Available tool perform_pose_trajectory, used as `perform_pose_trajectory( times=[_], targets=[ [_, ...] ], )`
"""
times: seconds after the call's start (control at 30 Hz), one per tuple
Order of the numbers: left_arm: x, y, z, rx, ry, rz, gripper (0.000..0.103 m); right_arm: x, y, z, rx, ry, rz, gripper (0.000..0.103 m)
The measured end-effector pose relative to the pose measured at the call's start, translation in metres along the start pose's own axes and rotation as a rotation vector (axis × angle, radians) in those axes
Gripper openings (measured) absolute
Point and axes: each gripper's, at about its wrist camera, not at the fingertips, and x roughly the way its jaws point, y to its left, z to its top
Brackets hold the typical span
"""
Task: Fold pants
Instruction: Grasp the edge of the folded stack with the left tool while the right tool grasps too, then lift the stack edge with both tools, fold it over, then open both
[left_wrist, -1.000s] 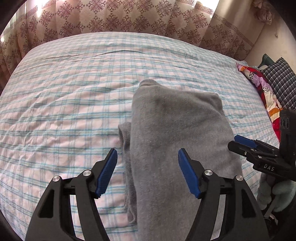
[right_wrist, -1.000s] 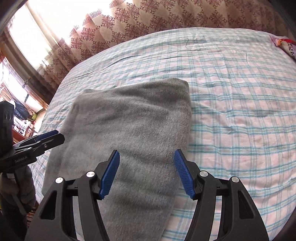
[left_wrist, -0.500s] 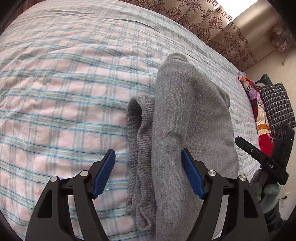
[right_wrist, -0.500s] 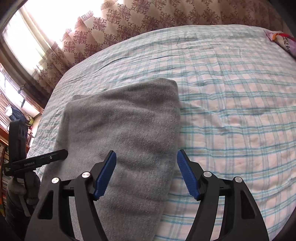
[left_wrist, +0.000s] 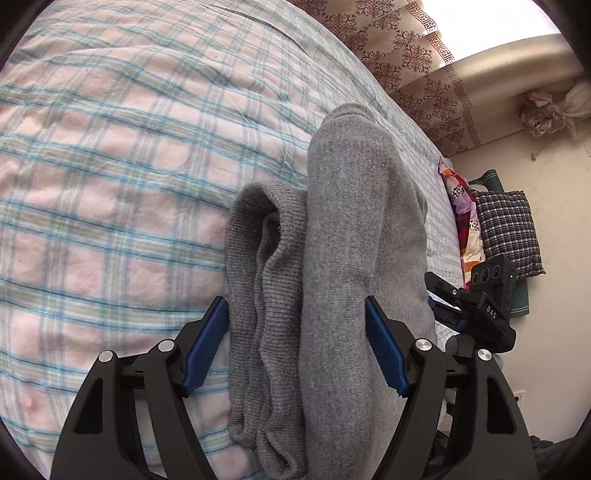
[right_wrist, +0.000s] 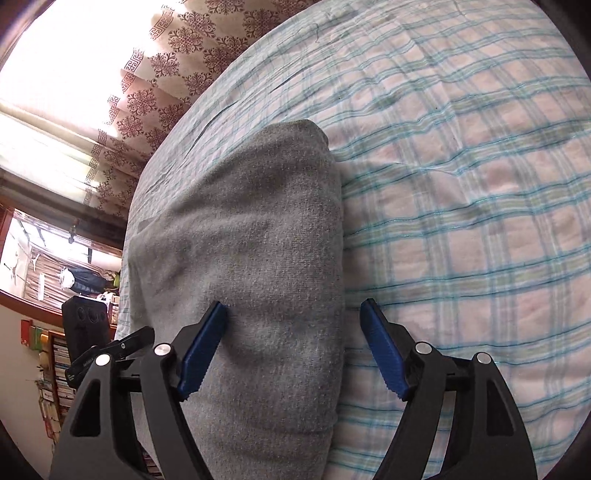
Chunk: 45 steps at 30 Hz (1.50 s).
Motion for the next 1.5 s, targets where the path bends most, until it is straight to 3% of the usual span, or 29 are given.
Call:
perform_pose_trajectory(
  times=[0.07, 0.23, 0.33, 0.43, 0.6, 0.7, 1.1, 1.5],
  targets=[
    [0.002, 0.000, 0.001, 0.000, -0.002, -0.011, 0.075, 0.003, 0.001, 0.000, -0.003, 0.002, 0.012, 0.078],
    [0.002, 0.005, -0.002, -0.017, 0.001, -0.070, 0.054, 0.012, 0.008, 0.002, -0.030, 0.013, 0.029, 0.078],
    [0.002, 0.004, -0.004, -0.019, -0.004, -0.083, 0.046, 0.022, 0.021, 0.003, -0.054, 0.028, 0.031, 0.071],
    [0.000, -0.001, -0.004, -0.010, -0.013, -0.083, 0.042, 0.024, 0.028, 0.002, -0.075, 0.031, 0.033, 0.059],
    [-0.008, -0.012, -0.004, 0.016, -0.039, -0.092, 0.037, 0.015, 0.049, 0.007, -0.138, 0.004, 0.016, 0.030],
    [-0.015, -0.021, -0.002, 0.035, -0.053, -0.094, 0.036, 0.005, 0.061, 0.013, -0.155, -0.017, 0.021, 0.025],
    [-0.037, -0.066, 0.017, 0.142, -0.109, -0.109, 0.035, -0.050, 0.086, 0.038, -0.200, -0.143, 0.052, 0.024],
    [0.001, -0.116, 0.051, 0.207, -0.092, -0.149, 0.035, -0.097, 0.058, 0.075, -0.176, -0.262, 0.007, 0.024]
  ],
)
